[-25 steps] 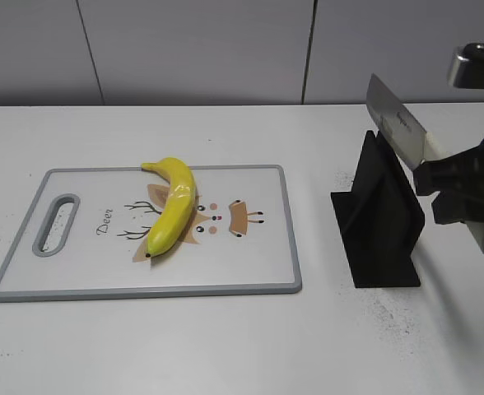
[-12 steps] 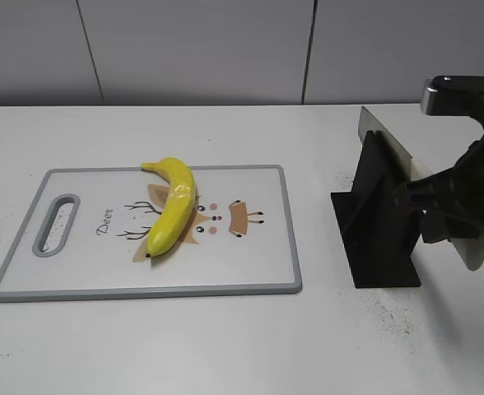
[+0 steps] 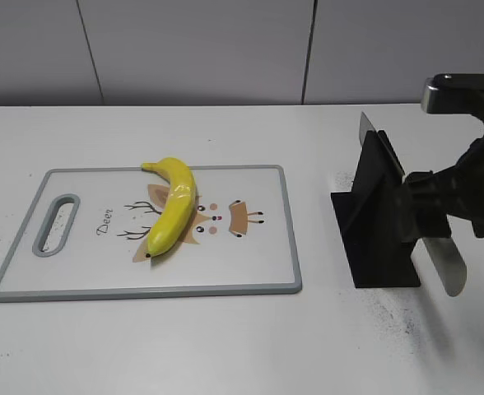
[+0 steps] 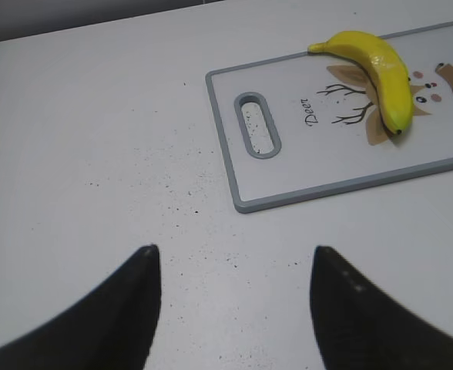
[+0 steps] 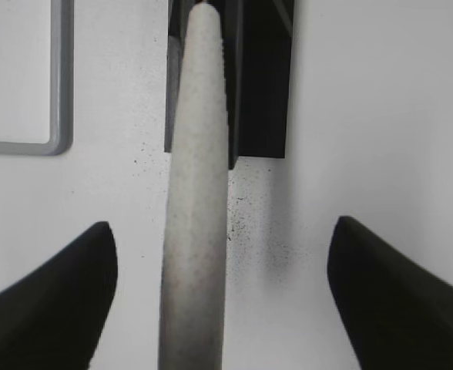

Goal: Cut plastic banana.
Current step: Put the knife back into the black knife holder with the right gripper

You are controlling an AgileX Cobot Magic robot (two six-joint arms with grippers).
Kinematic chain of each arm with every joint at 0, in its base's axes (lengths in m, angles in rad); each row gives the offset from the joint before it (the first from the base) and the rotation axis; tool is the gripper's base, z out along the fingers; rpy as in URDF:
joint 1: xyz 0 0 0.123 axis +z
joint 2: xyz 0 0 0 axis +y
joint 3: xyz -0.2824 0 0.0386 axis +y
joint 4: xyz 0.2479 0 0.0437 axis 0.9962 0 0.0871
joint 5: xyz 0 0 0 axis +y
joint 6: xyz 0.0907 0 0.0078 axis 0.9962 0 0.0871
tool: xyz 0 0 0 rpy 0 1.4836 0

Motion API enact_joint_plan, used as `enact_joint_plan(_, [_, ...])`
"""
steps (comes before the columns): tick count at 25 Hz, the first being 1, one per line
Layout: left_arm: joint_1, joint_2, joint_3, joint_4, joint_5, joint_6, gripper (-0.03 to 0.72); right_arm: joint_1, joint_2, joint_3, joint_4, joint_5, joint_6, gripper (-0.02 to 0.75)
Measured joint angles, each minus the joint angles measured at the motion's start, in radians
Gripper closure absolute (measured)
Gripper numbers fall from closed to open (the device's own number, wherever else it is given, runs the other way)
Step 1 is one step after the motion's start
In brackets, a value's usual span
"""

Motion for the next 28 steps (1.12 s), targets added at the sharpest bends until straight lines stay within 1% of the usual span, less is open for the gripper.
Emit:
enact_joint_plan(5, [0.0,0.0,0.0,0.0,0.0,0.0,0.102,0.0,-0.098,-0.029,0.0,0.013,-0.078,0.085])
enact_joint_plan(8, [0.0,0.0,0.0,0.0,-0.001,-0.001,0.102,0.0,-0.221,-0.031,0.009,0.037,-0.18,0.085])
enact_joint_plan(11, [0.0,0.0,0.0,0.0,-0.001,-0.001,0.104,0.0,-0.359,-0.019,0.012,0.098,-0.282,0.089])
enact_joint_plan(13, [0.0,0.0,0.0,0.0,-0.001,-0.001,0.104,0.0,-0.466,0.014,0.014,0.127,-0.334,0.094])
enact_joint_plan(16, [0.0,0.0,0.0,0.0,-0.001,-0.001,0.104,0.0,-0.632,0.106,0.015,0.147,-0.381,0.105])
enact_joint_plan(21, [0.0,0.0,0.0,0.0,-0.001,-0.001,0.104,0.0,-0.938,0.242,0.015,0.16,-0.4,0.138])
enact_joint_plan(25, [0.0,0.0,0.0,0.0,-0.001,-0.001,0.111,0.0,-1.122,0.3,0.015,0.164,-0.4,0.146])
enact_joint_plan(28, [0.0,0.0,0.0,0.0,-0.001,-0.001,0.113,0.0,-1.221,0.307,0.015,0.165,-0.4,0.149])
